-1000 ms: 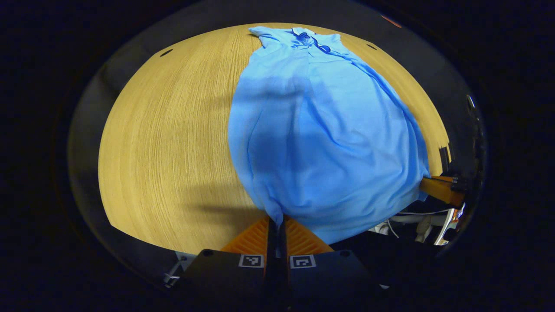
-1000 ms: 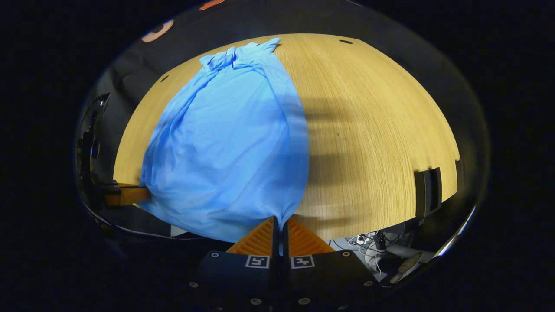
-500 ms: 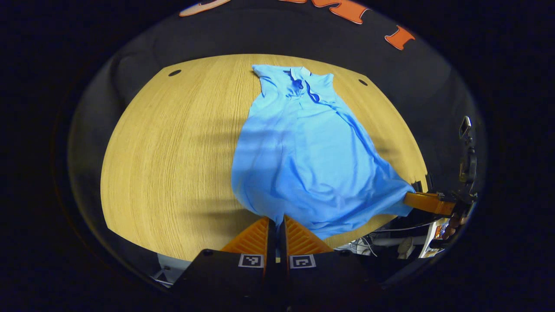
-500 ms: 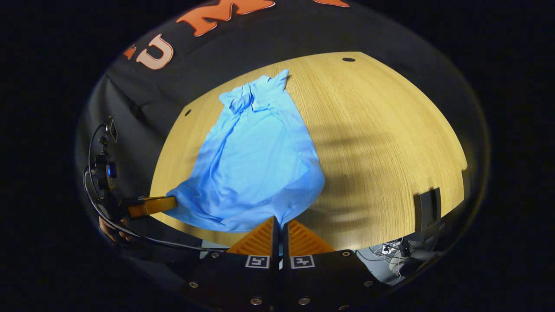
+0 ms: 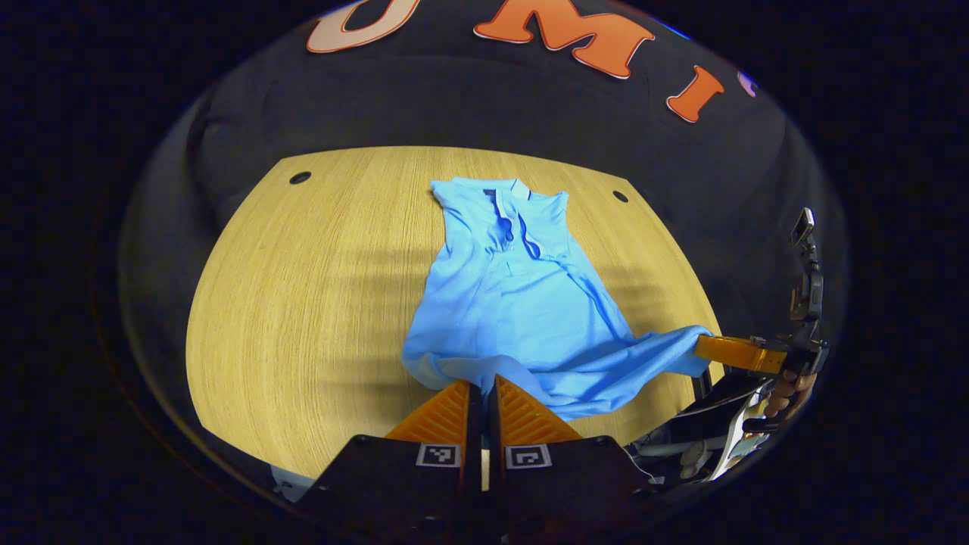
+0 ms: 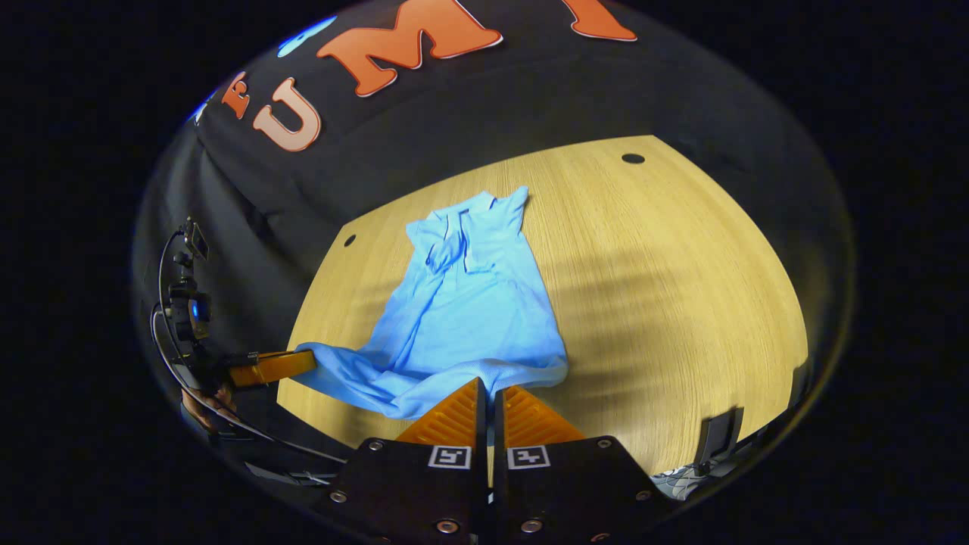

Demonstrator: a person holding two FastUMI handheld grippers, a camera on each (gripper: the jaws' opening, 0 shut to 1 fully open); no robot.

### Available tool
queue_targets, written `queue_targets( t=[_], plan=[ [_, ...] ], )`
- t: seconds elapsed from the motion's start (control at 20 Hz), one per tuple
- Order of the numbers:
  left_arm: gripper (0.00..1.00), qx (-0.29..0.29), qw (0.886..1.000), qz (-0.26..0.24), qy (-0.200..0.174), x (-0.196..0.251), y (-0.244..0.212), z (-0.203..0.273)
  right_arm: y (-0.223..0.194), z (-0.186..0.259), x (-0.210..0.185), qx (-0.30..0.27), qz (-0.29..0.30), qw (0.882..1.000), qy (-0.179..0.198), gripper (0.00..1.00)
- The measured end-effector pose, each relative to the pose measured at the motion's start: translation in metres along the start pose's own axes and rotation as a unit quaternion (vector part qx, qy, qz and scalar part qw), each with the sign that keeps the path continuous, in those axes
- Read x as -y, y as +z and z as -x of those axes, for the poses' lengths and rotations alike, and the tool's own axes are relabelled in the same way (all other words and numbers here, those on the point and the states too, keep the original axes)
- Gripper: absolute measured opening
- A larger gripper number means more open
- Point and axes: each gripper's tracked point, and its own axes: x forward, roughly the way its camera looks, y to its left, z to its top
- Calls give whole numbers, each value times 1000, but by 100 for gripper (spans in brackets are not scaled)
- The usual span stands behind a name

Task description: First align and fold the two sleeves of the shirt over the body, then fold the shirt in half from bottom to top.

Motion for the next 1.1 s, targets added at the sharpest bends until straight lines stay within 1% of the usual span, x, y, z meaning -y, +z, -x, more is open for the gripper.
queue_targets(
  t=[0.05,0.3,0.45,0.5,0.55,0.65,0.85,0.9,0.95,1.05,1.1],
  plan=[
    [8,6,1000,-7,1,-5,15,-3,16,-2,-3,10,-6,1000,3,3],
    [8,36,999,-16,-13,-20,93,-25,94,-20,3,53,-1,998,-19,3],
    [7,50,998,-22,-21,-29,136,-42,132,-41,8,62,-6,998,-30,3],
    [8,54,998,-24,-23,-31,148,-50,142,-49,9,64,-5,997,-35,3],
    [6,58,998,-27,-25,-35,161,-56,152,-56,10,66,-6,997,-38,3],
    [8,63,997,-35,-27,-44,187,-73,172,-73,11,66,-10,997,-42,4],
    [8,81,996,-41,-26,-62,235,-110,212,-113,9,69,-5,996,-48,3],
    [6,85,995,-42,-23,-68,246,-121,223,-126,8,69,-3,996,-50,3],
    [7,88,995,-45,-20,-74,256,-134,231,-140,7,71,0,996,-51,3],
    [10,88,995,-49,-13,-83,268,-162,240,-166,8,66,2,996,-57,3],
    [8,87,995,-49,-10,-88,273,-176,243,-182,9,61,0,996,-61,3]
  ],
)
